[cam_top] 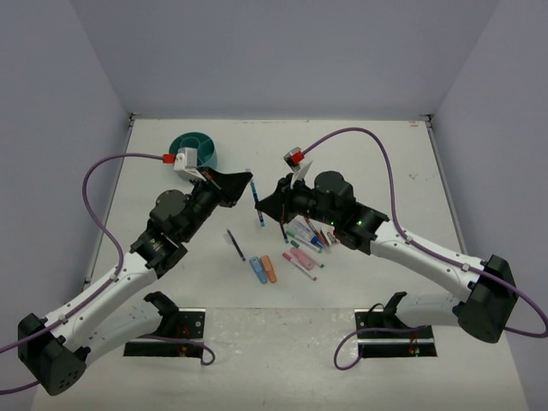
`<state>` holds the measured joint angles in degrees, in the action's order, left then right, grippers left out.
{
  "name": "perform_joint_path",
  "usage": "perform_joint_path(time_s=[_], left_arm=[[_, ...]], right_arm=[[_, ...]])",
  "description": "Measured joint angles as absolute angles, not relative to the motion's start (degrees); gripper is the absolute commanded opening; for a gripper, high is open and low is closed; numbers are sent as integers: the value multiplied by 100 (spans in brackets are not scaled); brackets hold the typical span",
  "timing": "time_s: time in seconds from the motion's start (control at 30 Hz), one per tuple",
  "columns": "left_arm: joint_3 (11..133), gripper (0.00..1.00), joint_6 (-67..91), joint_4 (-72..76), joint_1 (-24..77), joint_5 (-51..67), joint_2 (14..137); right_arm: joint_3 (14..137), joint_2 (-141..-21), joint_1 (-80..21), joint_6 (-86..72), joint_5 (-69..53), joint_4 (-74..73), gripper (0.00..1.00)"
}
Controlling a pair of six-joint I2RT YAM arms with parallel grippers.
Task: Sort the stationery into containers
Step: Close the pen cap on the pen.
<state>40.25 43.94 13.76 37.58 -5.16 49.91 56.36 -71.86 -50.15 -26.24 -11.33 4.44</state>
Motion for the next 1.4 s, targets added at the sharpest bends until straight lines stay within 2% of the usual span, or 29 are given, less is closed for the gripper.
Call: perform_joint_path(time_s=[0.67,0.87,0.97,1.2,1.4], left_arm=[[3906,1,4543,1689,3721,-651,4889],[4054,15,4513,1542,3708,-828,4899],[4187,26,4433,1520,3708,-836,4887],[4230,32,4353,1185,3765,-548,4830],[4230,31,4281,1112,3765,-412,4828]], right_arm=[[5707,-7263,-5073,-2349,-844,813,0],[5719,-7424,-5074,-2258,-859,1170,0],[5719,-7424,-5074,-2182,-888,1398,0],[5719,-7406,-5034,-2069,-847,2002,0],[5719,-7406,-5028,-2041,-890,2101,0]])
